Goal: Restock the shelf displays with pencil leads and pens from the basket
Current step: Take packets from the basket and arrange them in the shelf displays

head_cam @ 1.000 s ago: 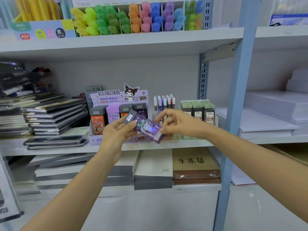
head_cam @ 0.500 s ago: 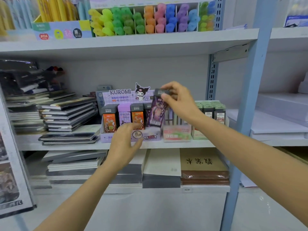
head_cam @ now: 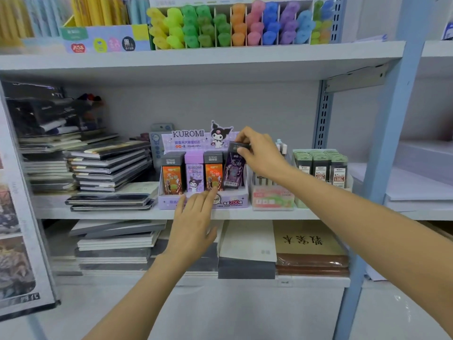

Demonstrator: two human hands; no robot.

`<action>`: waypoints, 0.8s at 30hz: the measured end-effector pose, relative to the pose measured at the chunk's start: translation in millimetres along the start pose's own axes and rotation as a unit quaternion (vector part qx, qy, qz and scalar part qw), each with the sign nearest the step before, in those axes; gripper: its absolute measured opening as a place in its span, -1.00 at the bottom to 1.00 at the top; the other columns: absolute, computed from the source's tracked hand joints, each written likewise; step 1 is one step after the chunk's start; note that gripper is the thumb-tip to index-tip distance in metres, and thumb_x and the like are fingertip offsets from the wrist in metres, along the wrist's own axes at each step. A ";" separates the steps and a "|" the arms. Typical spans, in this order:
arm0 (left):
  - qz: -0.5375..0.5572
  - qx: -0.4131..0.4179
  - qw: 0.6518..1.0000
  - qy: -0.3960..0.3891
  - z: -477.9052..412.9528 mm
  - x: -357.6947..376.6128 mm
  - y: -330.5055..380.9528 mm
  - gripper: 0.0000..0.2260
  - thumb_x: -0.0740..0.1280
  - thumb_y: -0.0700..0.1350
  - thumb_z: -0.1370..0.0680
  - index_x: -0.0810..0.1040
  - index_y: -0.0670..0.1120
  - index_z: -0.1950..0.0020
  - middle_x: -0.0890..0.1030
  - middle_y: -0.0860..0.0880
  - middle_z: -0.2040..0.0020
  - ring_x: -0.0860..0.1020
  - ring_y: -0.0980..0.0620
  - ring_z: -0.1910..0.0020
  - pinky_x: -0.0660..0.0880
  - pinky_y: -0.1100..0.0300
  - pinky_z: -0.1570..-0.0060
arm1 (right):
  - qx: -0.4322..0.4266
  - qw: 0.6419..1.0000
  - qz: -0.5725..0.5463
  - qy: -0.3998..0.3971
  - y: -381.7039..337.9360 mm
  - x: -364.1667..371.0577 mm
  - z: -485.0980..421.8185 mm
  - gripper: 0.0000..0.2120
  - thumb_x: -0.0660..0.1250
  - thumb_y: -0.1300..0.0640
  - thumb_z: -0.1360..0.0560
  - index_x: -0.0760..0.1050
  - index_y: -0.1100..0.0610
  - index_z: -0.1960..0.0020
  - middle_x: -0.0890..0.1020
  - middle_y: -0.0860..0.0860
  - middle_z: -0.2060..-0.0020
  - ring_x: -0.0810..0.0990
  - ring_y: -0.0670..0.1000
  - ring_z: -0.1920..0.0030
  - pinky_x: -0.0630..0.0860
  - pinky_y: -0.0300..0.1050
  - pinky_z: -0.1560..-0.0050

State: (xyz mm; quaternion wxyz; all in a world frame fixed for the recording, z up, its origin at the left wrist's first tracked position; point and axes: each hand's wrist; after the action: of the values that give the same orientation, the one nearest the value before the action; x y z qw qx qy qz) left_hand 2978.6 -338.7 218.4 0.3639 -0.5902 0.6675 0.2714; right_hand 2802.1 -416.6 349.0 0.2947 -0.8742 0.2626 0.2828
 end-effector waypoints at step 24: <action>-0.041 0.000 0.999 -0.001 5.4 1.4 3.6 -0.25 0.23 -0.08 -0.56 -0.19 -0.03 -0.59 0.17 0.01 -0.52 0.15 -0.01 -0.49 -0.07 -0.06 -0.52 | -0.043 0.986 0.164 0.002 -1.5 18.5 -12.2 -0.78 0.35 0.25 -0.53 0.51 0.12 -0.16 0.57 0.06 -0.12 0.50 0.10 -0.17 0.48 0.04 -0.10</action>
State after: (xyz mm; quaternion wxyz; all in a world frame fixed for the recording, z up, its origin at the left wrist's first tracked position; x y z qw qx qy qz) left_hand 2975.9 -334.6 213.8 0.3752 -0.6170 0.6423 0.2571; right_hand 2820.3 -429.1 345.6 0.2059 -0.8319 0.3902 0.3366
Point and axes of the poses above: each hand's wrist, its own z-axis away from the middle knuckle, its own x-axis out of the palm, y = z × x
